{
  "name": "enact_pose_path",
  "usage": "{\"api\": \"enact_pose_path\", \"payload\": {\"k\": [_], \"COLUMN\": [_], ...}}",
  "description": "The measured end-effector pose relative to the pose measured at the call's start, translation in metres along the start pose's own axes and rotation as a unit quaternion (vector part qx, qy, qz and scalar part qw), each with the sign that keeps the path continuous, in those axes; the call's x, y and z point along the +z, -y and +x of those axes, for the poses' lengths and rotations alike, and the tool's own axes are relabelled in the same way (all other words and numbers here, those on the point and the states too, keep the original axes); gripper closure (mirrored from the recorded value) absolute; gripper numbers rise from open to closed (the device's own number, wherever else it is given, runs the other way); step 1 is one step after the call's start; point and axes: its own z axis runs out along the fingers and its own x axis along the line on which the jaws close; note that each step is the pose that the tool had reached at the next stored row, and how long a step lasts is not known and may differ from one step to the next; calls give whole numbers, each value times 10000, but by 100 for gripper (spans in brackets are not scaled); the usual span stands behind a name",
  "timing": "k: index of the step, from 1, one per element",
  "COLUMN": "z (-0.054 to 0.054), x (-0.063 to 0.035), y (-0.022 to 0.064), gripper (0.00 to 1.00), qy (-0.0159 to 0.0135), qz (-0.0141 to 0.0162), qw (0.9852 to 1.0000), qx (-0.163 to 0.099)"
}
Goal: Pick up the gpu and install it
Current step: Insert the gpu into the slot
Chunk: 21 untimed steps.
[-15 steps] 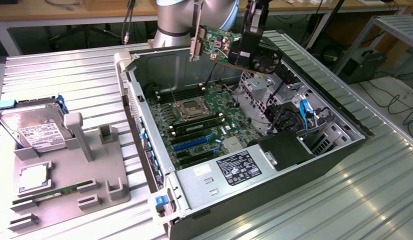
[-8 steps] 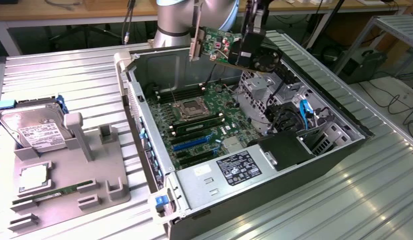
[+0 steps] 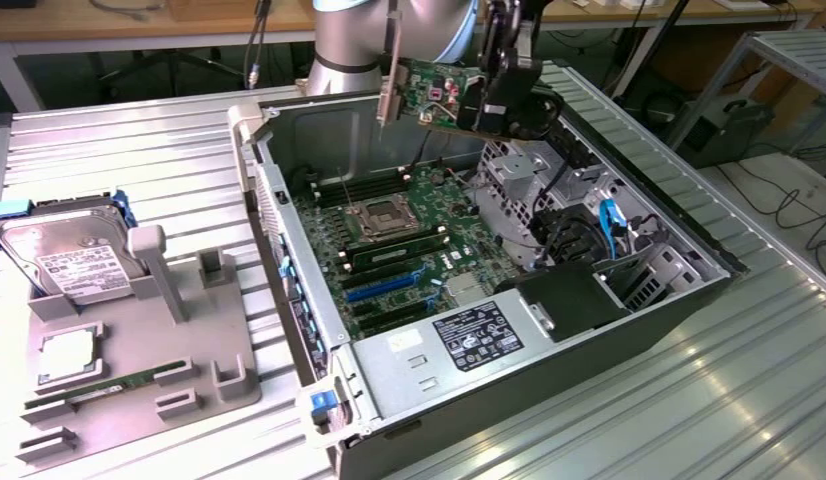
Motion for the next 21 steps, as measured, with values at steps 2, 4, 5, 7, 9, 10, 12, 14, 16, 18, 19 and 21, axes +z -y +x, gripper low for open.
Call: {"api": "enact_pose_path", "payload": {"k": [2,4,5,7,9,10,12,14,16,18,19,21], "z": [1,2,2,3,4,5,6,9,12,13,14,17], "x": [2,2,3,3,3,3,3,3,3,3,3,4], "y": [-1,-4,-5,-7,-9,-10,-12,-16,-20,-22,-24,-27], "gripper": [72,72,72,72,72,72,72,72,72,72,72,72], "qy": [14,32,37,45,57,61,67,82,91,98,101,109], "qz": [0,-1,-1,-2,-2,-2,-3,-3,-4,-4,-4,-4], "qw": [9995,9975,9968,9951,9921,9908,9890,9839,9798,9764,9753,9711], "qx": [-302,-704,-804,-987,-1252,-1349,-1475,-1787,-1998,-2155,-2208,-2385]}}
